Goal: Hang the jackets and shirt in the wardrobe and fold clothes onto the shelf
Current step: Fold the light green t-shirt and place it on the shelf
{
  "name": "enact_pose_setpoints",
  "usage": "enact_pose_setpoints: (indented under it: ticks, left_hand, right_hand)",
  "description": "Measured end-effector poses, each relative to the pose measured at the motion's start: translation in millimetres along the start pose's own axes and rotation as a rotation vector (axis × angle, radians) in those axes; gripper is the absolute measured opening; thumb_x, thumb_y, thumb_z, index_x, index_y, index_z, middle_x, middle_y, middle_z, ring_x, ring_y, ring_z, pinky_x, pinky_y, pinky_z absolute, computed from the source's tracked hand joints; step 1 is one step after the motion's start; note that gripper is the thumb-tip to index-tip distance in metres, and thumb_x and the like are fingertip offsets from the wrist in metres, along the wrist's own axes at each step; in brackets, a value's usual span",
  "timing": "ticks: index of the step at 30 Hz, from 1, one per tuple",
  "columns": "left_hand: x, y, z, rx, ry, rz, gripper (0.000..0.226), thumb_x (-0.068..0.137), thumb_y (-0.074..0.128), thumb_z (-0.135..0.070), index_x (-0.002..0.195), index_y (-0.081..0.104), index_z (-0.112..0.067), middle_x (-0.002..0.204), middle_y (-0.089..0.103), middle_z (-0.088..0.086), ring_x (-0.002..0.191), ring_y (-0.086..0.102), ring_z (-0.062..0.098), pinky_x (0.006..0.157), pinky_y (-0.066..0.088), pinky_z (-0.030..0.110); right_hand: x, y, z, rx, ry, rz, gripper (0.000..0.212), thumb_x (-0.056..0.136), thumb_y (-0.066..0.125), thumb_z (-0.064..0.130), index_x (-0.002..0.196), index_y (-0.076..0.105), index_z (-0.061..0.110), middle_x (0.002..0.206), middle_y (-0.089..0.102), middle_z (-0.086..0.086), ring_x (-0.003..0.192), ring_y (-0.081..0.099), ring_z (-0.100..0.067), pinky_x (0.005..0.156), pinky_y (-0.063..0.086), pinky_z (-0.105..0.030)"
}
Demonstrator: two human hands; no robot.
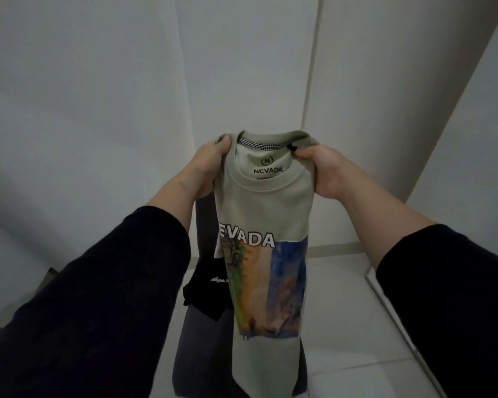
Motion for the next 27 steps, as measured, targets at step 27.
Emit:
enact_pose_setpoints:
  ticks: [27]
  left_hand:
    - [-31, -7, 86, -0.211, -0.139, 0.039, 0.027, 0.1, 0.038, -0.021, 0.099, 0.065, -0.015, 0.094, 0.067, 0.006, 0.083, 0.064, 0.019, 0.078, 0.051, 0.029]
  right_hand:
    - [8, 19, -107, 0.185, 0.13, -0.057, 0.029, 0.102, 0.031, 0.012, 0.103, 0.059, 0.007, 0.097, 0.067, -0.015, 0.087, 0.066, -0.028, 0.082, 0.054, -0.041]
Point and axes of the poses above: each hand's wrist, its own x-axis towards the middle knuckle, its own y-axis out of the palm, z = x × y, the point moved 10 cm from there along x, towards the middle knuckle
